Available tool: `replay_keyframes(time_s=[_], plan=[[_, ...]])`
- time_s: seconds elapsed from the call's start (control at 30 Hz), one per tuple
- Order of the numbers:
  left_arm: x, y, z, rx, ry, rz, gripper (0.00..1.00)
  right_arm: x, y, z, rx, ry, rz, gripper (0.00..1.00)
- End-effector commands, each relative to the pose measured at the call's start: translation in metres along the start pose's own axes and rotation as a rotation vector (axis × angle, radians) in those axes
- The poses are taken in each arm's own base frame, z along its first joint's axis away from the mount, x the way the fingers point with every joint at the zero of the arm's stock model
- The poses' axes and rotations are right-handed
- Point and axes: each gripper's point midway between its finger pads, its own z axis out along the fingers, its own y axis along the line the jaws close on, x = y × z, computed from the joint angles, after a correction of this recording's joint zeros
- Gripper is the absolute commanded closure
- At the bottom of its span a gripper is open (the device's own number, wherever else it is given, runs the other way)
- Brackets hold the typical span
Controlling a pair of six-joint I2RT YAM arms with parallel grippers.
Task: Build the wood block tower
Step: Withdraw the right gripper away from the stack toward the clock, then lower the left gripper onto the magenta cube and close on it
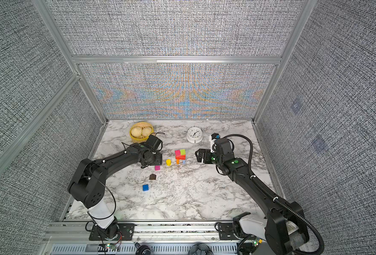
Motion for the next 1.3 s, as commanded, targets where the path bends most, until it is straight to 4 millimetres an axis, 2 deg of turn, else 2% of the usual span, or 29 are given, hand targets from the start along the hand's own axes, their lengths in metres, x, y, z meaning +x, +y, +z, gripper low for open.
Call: replay_keyframes(time_s=[0.0,0.3,0.57,0.73,0.87,1.0,1.13,1.27], plan=[[0.005,0.003,0.006,-0.018,0.029,-0.027,0.28,-0.007,-0.002,0.000,0.002,-0.052,0.018,0.01],[0.009,0.002,0.023,-0.029,0.059,-0.064,0.28,-0.002,-0.006,0.007,-0.002,-0.061,0.042,0.01],[0.013,0.000,0.029,-0.020,0.069,-0.084,0.36,0.000,-0.006,0.009,-0.004,-0.053,0.047,0.01],[0.020,0.001,0.032,-0.020,0.083,-0.089,0.38,0.002,-0.008,0.010,-0.001,-0.053,0.050,0.01],[0.023,0.000,0.035,-0.012,0.087,-0.095,0.43,0.002,-0.009,0.011,0.001,-0.052,0.053,0.01],[0.022,0.000,0.035,-0.009,0.088,-0.095,0.51,0.002,-0.008,0.011,0.001,-0.052,0.051,0.01],[0.021,-0.001,0.032,-0.006,0.084,-0.092,0.61,0.003,-0.009,0.012,0.003,-0.050,0.051,0.01],[0.018,0.000,0.026,-0.013,0.081,-0.083,0.66,0.002,-0.009,0.012,0.002,-0.052,0.052,0.01]])
